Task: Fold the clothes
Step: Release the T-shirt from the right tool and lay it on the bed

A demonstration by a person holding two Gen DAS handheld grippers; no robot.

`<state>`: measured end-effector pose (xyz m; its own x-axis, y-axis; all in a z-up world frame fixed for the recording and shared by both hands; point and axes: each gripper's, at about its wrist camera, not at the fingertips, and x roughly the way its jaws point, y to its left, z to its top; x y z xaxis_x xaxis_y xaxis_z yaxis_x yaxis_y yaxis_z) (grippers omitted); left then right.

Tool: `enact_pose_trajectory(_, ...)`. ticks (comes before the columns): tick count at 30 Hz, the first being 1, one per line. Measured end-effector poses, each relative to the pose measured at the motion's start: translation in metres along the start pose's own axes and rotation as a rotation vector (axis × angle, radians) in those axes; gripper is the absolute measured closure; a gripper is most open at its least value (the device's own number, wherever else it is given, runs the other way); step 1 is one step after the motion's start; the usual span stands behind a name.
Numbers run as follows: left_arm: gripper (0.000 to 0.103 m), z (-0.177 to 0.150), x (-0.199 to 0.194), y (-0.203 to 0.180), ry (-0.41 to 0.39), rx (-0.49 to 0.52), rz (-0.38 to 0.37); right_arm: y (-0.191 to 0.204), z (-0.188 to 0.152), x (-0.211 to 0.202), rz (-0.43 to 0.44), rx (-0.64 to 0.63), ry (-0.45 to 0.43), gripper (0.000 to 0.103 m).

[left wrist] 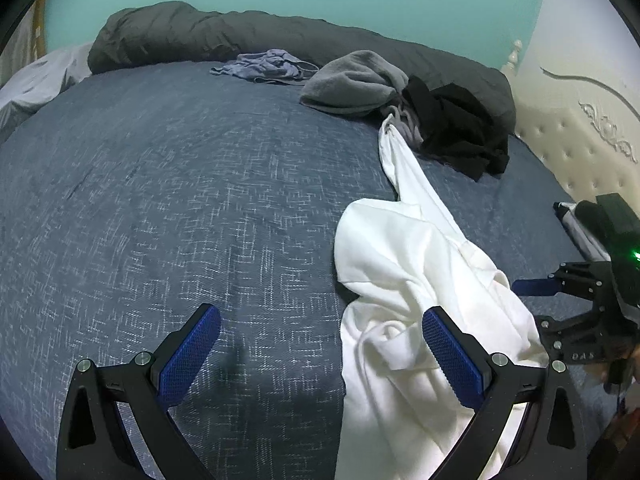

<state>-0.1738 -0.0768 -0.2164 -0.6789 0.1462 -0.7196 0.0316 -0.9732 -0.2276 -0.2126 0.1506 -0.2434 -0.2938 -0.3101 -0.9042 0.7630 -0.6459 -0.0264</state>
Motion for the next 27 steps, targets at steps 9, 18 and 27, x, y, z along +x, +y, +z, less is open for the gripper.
enact_pose_trajectory(9,0.0,0.001,-0.005,0.006,-0.011,-0.026,-0.023,0.029,0.001,0.0,0.026,-0.112,0.022,0.05)
enact_pose_trajectory(18,0.0,0.001,-0.004,0.014,-0.005,-0.051,-0.03,0.017,-0.001,0.007,0.053,-0.04,0.034,0.099)
enact_pose_trajectory(27,0.0,0.0,-0.003,0.013,0.0,-0.046,-0.031,-0.038,0.021,-0.067,-0.083,0.141,-0.211,0.101)
